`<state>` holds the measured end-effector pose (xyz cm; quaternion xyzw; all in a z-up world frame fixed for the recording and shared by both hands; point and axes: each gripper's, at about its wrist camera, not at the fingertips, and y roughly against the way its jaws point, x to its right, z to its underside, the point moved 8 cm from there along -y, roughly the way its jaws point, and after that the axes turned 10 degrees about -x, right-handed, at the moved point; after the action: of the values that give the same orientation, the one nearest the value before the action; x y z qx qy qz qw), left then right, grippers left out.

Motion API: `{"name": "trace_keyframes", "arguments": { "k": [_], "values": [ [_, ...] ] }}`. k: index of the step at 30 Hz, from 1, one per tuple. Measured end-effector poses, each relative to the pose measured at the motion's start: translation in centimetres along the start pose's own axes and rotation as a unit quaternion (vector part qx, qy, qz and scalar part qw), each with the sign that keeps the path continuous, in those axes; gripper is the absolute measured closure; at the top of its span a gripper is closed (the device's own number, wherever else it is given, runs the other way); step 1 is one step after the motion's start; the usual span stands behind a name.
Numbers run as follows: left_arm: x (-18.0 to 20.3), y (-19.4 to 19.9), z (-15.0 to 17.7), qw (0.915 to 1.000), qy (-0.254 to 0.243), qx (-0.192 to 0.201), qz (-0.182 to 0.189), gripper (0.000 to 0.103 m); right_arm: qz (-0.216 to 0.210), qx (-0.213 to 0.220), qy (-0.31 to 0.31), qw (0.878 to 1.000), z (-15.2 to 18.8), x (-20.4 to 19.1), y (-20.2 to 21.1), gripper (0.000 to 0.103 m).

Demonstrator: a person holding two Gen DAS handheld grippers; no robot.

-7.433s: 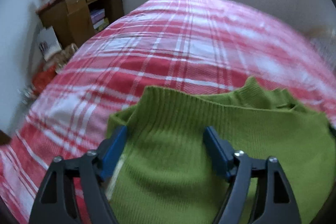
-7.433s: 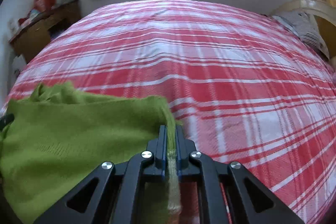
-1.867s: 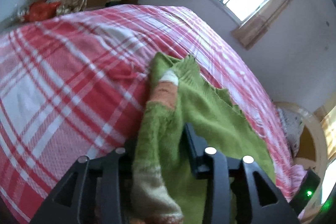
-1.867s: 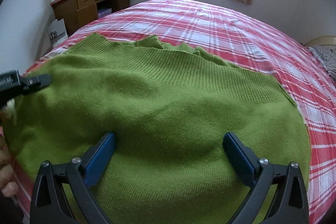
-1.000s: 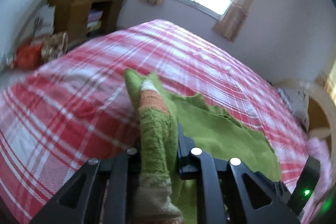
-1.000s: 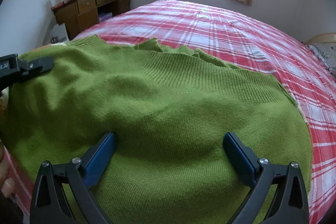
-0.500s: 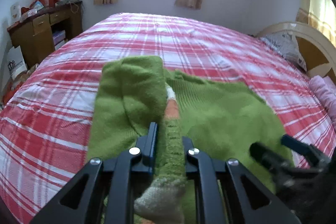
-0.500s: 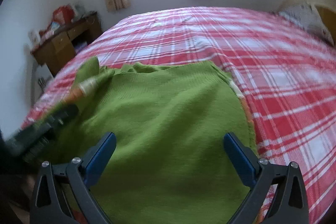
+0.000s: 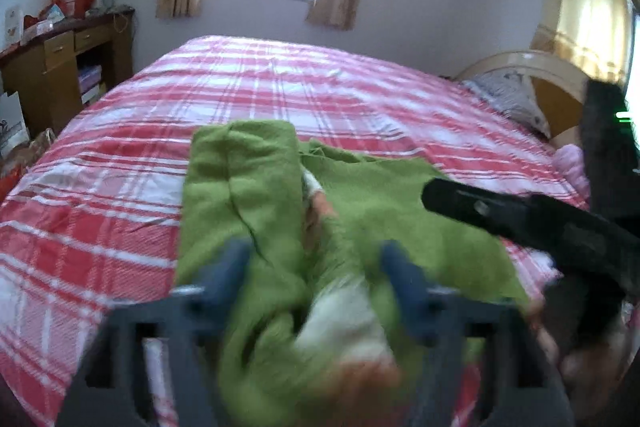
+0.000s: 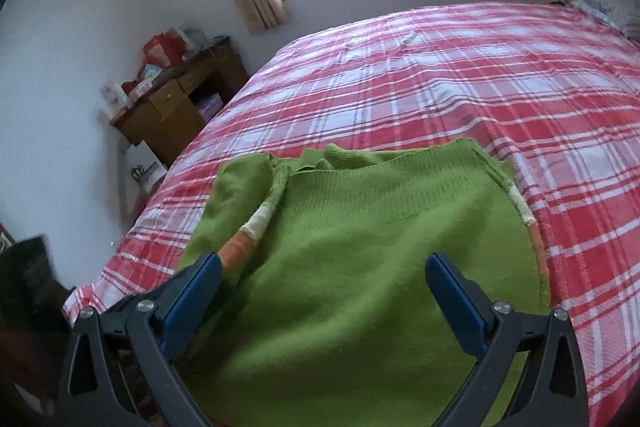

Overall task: Fold small clothes
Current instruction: 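Fold the held sleeve onto the bundle with the left gripper and release, then grasp the other orange-and-cream cuffed sleeve with the right gripper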

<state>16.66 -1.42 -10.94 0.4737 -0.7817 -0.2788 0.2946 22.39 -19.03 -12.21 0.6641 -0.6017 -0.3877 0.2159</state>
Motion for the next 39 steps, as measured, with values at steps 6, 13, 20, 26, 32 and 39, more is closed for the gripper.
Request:
{"name": "trace_keyframes", "arguments": {
  "k": [6, 13, 20, 26, 32, 39],
  "values": [
    [-3.8, 4.7, 3.3, 0.9985, 0.019, 0.030, -0.041, 0.008, -0.038, -0.007, -0.004, 0.999, 1.9, -0.7, 1.0, 0.001],
    [-2.4, 3.9, 5.0, 0.9982, -0.006, 0.028, -0.052, 0.008, -0.091, -0.023, -0.030, 0.995, 3.2, -1.6, 1.1, 0.001],
    [1.6, -0.6, 3.7, 0.9817, -0.124, 0.023, -0.143, 0.028, -0.119, -0.025, -0.030, 0.992, 1.2, -2.2, 1.3, 0.001],
    [-0.3, -1.4, 2.2, 0.9912, -0.065, 0.015, -0.114, 0.066, -0.145, -0.072, 0.005, 0.987, -2.0, -4.5, -3.3, 0.001],
    [0.0, -1.7, 2.1, 0.9914, -0.071, 0.018, -0.109, 0.063, -0.165, -0.143, -0.014, 0.976, -3.4, -5.8, -11.0, 0.001],
    [0.2, -2.0, 1.5, 0.9919, -0.072, 0.021, -0.102, 0.066, -0.154, -0.176, 0.079, 0.969, -3.7, -9.7, -14.4, 0.055]
  ]
}}
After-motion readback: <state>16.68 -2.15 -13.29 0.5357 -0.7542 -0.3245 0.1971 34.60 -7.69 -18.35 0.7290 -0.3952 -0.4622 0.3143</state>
